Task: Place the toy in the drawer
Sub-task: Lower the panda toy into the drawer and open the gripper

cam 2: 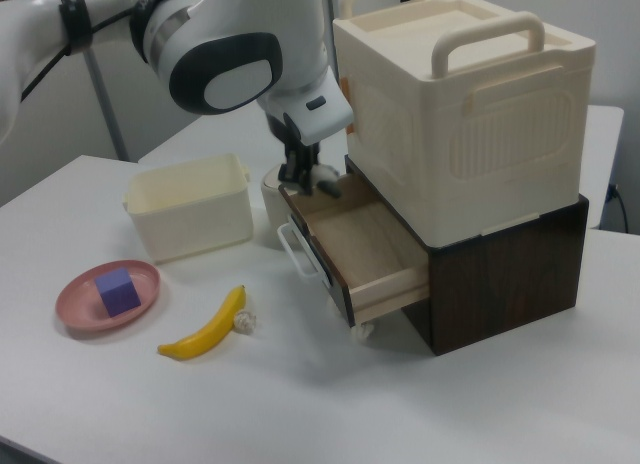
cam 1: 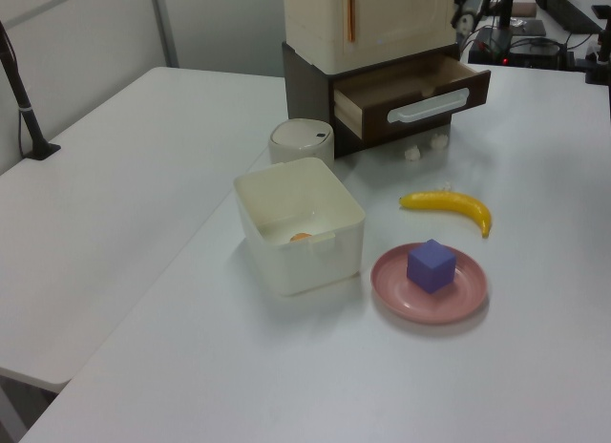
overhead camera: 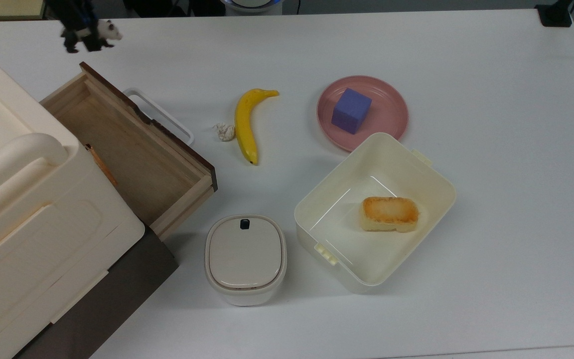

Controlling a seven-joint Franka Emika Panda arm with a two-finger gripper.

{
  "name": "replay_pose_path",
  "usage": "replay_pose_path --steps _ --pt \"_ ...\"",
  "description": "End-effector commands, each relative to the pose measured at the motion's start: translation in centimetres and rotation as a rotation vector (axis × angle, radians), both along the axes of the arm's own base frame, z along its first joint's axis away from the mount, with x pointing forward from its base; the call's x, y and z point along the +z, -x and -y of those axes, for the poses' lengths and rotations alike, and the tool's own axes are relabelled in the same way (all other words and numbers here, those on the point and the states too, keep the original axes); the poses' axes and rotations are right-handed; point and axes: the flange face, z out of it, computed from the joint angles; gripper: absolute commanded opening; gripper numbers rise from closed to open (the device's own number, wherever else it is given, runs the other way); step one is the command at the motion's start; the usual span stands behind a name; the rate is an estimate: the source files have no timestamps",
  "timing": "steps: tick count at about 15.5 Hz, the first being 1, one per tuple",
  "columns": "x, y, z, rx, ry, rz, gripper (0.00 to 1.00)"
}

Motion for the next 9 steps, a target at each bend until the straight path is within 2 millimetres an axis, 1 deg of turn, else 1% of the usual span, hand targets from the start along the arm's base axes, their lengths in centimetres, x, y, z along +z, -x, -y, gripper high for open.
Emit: replay_pose_path --steps 1,3,6,7,8,9 --pt "-0.5 -2.4 -0.2 -0.123 0.056 0.042 0.00" --pt "-1.5 -4.0 -1.7 -0.119 0.106 0.043 0.00" --pt "-3.5 -5.9 -2.7 -0.157 0.151 0.032 0.00" --pt "-3.6 -6.1 -2.8 -0.167 0.155 0.034 0.00" --pt "-3.7 -6.0 -2.7 -0.171 0.151 0.032 0.12" --pt "-4.0 -5.9 -2.8 -0.161 0.152 0.019 0.99"
